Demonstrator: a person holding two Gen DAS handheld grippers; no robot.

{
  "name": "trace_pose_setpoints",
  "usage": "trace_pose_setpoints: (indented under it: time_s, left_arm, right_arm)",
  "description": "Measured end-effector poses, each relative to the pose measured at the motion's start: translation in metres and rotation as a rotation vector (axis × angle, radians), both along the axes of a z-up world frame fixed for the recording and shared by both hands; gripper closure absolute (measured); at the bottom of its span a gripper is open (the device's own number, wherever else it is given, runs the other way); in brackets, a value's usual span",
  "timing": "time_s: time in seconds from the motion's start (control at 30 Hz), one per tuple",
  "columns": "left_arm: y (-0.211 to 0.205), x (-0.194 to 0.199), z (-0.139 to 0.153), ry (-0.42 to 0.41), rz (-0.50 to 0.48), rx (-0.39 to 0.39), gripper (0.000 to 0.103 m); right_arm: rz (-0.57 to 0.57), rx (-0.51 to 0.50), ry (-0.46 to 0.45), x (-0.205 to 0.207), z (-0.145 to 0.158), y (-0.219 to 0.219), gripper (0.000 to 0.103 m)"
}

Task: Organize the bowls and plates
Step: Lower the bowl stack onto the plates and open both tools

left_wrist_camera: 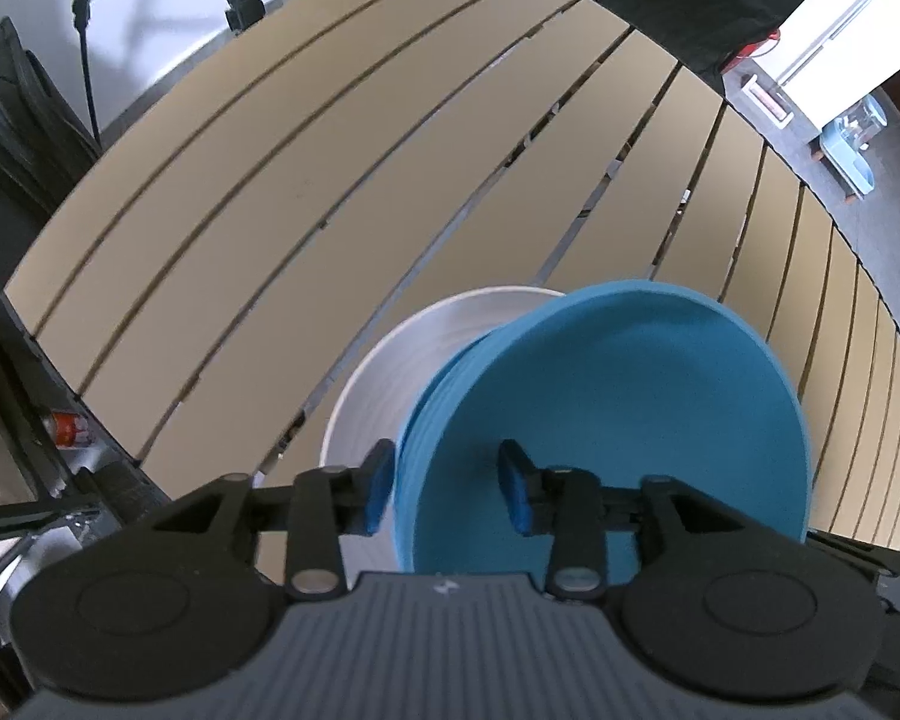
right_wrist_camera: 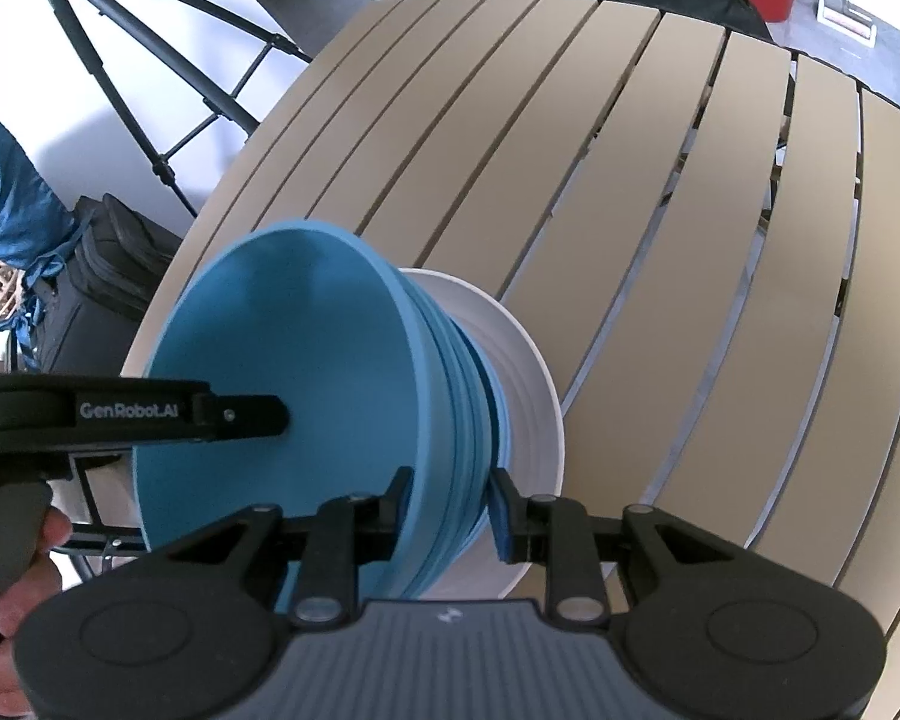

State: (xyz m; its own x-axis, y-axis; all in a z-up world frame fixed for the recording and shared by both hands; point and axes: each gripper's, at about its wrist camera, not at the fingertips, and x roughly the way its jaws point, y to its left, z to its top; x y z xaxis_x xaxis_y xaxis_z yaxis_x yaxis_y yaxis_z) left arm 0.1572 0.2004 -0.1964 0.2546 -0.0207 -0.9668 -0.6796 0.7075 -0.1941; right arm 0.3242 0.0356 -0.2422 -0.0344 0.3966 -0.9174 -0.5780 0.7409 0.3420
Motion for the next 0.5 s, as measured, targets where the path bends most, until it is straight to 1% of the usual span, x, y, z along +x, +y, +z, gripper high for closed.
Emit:
trace_pose_setpoints:
  time_s: [0.1, 0.13, 0.2, 0.27, 0.33, 0.4, 0.47, 0.5]
  left_arm:
    - [0.003, -0.003, 0.004, -0.001, 0.010, 0.012, 0.052]
    - [0.004, -0.004, 0.006, -0.002, 0.012, 0.016, 0.050]
    - [0.005, -0.006, 0.012, -0.004, 0.009, 0.034, 0.042]
    - [0.005, -0.009, 0.019, -0.010, 0.005, 0.049, 0.038]
    - [0.005, -0.013, 0.028, -0.017, 0.001, 0.067, 0.035]
    - [0.005, -0.015, 0.037, -0.024, -0.003, 0.088, 0.030]
    - [0.005, -0.019, 0.046, -0.031, -0.012, 0.114, 0.026]
    - [0.005, -0.021, 0.049, -0.034, -0.016, 0.126, 0.023]
  right_arm:
    - [0.000, -0.003, -0.004, 0.000, 0.003, -0.001, 0.075]
    - [-0.001, 0.001, -0.006, -0.001, 0.005, -0.001, 0.073]
    - [-0.008, 0.016, -0.005, -0.001, 0.009, -0.003, 0.067]
    - [-0.014, 0.026, -0.015, -0.002, 0.015, -0.003, 0.049]
    - [-0.010, 0.036, -0.030, -0.005, 0.023, -0.003, 0.045]
    - [-0.010, 0.048, -0.040, -0.007, 0.031, -0.002, 0.041]
    - [-0.012, 0.055, -0.057, -0.010, 0.039, -0.003, 0.031]
    - [-0.014, 0.056, -0.065, -0.011, 0.043, -0.004, 0.029]
